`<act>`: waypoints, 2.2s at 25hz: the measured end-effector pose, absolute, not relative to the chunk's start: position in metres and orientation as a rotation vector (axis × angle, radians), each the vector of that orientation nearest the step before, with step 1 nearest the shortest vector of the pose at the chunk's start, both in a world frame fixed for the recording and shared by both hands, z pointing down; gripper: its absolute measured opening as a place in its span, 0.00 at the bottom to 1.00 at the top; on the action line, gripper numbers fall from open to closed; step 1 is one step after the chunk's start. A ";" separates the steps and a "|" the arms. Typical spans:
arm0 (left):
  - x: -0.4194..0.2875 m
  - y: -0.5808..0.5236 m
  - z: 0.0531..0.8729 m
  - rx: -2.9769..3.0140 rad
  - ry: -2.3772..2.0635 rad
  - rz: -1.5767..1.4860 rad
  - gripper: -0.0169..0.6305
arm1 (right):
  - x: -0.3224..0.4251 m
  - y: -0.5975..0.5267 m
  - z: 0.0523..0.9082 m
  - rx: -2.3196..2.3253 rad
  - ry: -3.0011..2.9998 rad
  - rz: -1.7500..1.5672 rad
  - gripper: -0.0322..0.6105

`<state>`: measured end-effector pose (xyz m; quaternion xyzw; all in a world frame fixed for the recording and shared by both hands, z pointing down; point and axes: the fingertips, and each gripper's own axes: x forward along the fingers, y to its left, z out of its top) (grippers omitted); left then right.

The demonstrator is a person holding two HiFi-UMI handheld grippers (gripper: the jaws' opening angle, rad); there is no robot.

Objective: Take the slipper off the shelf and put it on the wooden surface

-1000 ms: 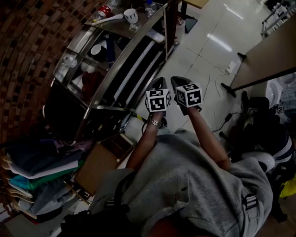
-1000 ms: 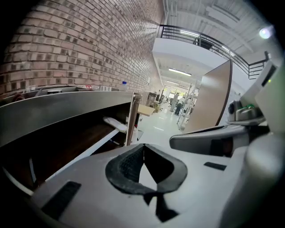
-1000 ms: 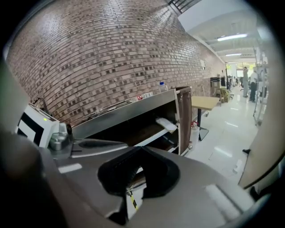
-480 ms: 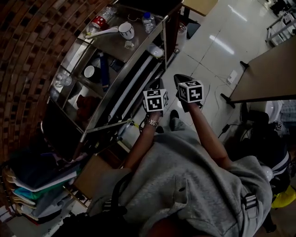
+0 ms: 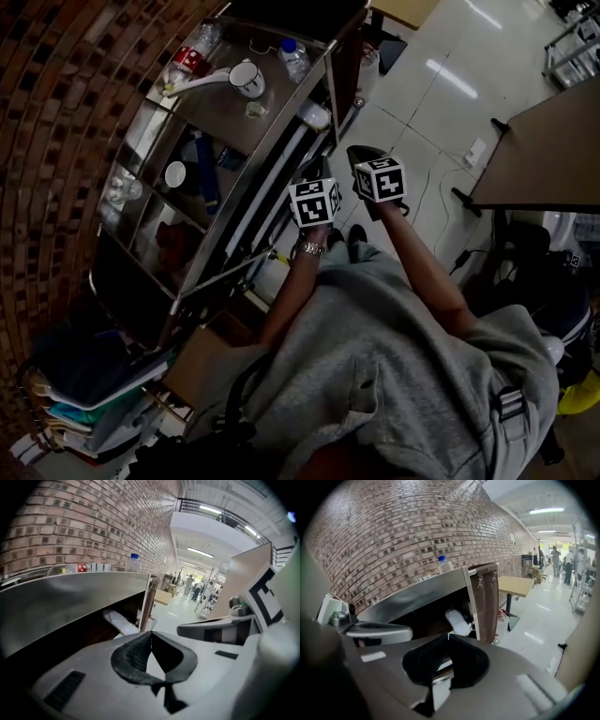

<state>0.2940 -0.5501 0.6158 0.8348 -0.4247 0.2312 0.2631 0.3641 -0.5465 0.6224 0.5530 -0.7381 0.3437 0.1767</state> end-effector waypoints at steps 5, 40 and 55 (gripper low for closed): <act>0.295 -0.560 0.620 2.282 -1.123 0.589 0.03 | 0.377 -0.575 0.658 1.634 -2.132 1.167 0.19; 0.250 -0.505 0.688 2.060 -1.237 0.754 0.03 | 0.369 -0.616 0.751 1.507 -2.272 1.149 0.15; 0.206 -0.415 0.621 2.247 -1.235 0.627 0.03 | 0.320 -0.423 0.657 1.710 -2.080 0.805 0.15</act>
